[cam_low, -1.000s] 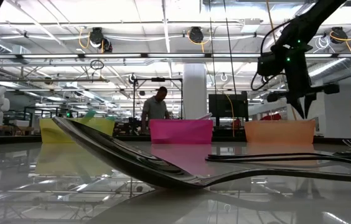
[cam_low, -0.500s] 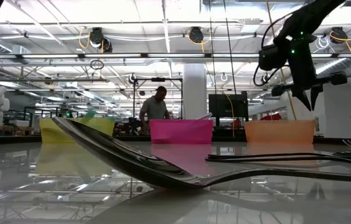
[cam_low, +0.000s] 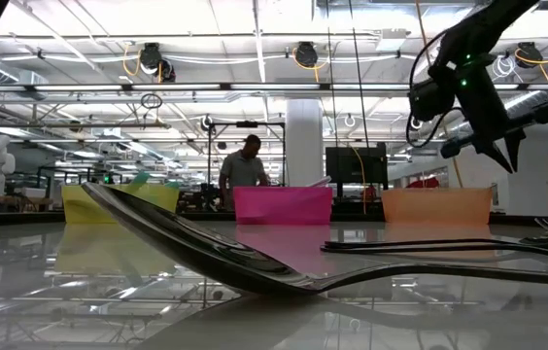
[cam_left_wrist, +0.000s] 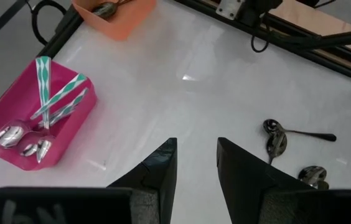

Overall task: Sort silverware by color (type)
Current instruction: Put the black spoon into the orange bin

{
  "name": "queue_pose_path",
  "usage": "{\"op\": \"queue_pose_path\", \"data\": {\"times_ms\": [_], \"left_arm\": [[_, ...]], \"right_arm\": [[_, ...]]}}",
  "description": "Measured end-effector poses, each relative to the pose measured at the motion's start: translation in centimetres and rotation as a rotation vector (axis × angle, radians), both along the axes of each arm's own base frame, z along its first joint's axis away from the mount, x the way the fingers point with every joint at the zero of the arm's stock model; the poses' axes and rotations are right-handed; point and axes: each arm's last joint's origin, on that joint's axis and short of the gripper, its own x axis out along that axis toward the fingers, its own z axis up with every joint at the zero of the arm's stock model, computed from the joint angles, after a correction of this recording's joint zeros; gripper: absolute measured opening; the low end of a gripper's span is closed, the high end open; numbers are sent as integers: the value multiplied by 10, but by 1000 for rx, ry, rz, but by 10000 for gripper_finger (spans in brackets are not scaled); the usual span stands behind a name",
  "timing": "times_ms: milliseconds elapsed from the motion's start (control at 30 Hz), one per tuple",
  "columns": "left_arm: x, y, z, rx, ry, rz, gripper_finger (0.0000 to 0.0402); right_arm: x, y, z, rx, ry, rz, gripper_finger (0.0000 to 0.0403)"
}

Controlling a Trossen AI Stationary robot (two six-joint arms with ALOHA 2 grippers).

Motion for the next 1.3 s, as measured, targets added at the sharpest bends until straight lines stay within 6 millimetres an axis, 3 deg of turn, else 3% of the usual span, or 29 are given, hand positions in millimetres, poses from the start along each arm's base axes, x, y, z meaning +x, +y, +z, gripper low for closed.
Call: {"op": "queue_pose_path", "data": {"times_ms": [300,733,1100,1300], "left_arm": [[0,-2,0,-2,0,-4,113],[0,-7,0,-16,-4,0,113],[0,1,0,21,-8,55,113],[1,2,1,34,-23,65,113]], "right_arm": [[6,-12,-23,106,8,-15,18],[16,-17,-25,76,-30,104,18],[14,3,3,72,63,323,18],[3,11,18,-5,48,285,18]]}}
